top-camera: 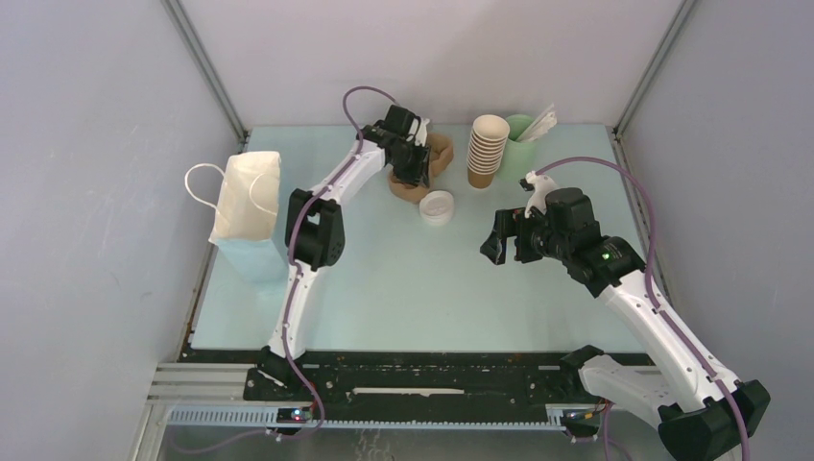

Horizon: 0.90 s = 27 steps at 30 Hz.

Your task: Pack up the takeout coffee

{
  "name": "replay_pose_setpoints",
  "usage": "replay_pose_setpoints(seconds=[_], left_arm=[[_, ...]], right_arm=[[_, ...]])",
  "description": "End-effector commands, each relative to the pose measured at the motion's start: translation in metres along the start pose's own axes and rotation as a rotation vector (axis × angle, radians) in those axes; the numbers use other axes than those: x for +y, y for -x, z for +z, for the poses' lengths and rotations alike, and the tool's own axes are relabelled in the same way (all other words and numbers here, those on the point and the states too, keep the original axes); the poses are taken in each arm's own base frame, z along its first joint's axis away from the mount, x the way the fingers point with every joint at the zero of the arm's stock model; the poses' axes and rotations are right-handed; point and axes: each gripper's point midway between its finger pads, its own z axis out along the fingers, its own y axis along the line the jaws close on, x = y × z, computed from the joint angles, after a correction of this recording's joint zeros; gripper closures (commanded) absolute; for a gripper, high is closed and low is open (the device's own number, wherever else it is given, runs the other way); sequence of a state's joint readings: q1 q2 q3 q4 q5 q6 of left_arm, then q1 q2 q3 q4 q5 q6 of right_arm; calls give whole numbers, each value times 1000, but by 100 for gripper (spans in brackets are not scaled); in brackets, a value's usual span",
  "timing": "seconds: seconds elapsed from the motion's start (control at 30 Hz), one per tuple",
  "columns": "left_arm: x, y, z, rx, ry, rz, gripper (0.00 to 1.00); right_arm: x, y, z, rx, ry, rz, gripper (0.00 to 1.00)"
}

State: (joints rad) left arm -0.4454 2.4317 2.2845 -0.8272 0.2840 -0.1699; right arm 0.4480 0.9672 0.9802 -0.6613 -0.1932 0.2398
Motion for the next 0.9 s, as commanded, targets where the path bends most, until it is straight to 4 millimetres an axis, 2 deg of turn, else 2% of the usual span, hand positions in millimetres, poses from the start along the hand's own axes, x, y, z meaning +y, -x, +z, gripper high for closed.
replay_pose_setpoints(seconds=[0.0,0.23,0.43,0.57,0.87], left_arm=[[-23,28,-23,-77,-87,-4,61],[-23,28,-23,-75,-96,-7,54],[-18,27,-22,-69,-76,-12,60],[-16,28,-23,-72,-68,-14,68],[-8,37,-42,-100,-64,-18,76]], right_arm=[[3,6,-1,-25,9,-29,2],[3,5,-1,-23,11,-29,2],[3,5,-1,-23,11,-31,2],[4,5,-1,-23,14,-32,2],[5,5,-1,-24,18,-33,2]])
